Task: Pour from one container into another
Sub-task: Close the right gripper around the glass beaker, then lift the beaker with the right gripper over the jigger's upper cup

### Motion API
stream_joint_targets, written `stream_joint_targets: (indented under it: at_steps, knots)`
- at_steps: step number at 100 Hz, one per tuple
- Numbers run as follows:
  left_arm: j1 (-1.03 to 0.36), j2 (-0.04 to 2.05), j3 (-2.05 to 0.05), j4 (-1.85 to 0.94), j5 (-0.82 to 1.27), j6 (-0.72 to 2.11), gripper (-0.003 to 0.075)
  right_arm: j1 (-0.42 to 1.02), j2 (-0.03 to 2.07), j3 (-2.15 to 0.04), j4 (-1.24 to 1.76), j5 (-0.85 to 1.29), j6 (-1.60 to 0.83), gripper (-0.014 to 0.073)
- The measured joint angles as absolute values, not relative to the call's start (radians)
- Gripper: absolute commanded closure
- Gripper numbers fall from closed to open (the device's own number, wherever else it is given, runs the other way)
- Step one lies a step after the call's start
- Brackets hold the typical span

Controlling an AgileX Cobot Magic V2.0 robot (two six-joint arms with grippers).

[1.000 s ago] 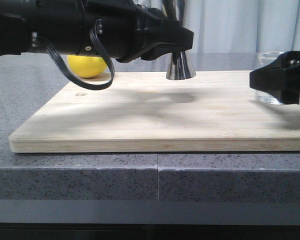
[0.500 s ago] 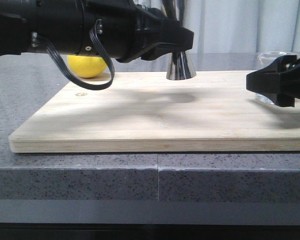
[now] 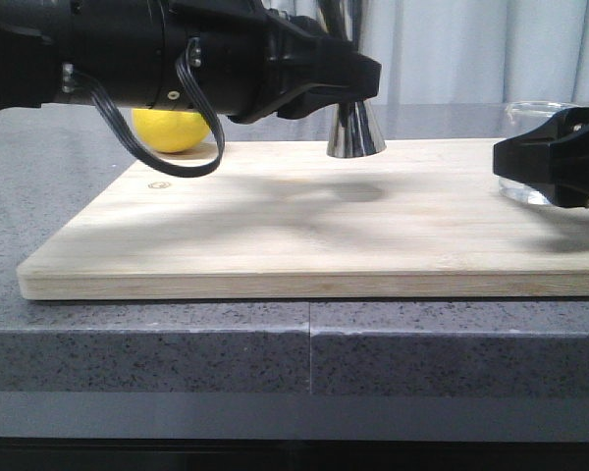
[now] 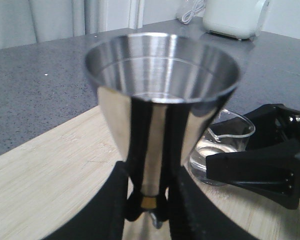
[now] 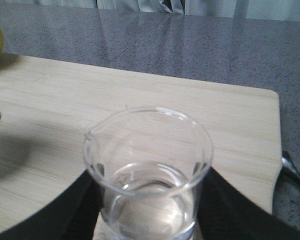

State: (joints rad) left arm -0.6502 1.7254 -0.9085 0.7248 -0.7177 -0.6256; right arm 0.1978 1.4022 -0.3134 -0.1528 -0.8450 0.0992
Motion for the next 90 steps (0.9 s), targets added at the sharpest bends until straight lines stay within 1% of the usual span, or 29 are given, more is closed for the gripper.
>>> stream_joint_targets:
  at_steps: [15,52,90]
  knots:
    - [-0.650,1.725,-0.909,0.725,-0.718,-0.626,0.0741,0.198,1.402,-0.313,-0.152,-0.847,0.099,0.0354]
    - [-0.650,1.725,-0.909,0.729,-0.718,-0.626,0.0741,0.198,1.402,-0.313,-0.152,-0.868,0.099,0.0353]
    - [-0.650,1.725,-0.909,0.846,-0.718,-0.695,0.0741,0.198,1.375,-0.313,-0.152,-0.910,0.099,0.0353]
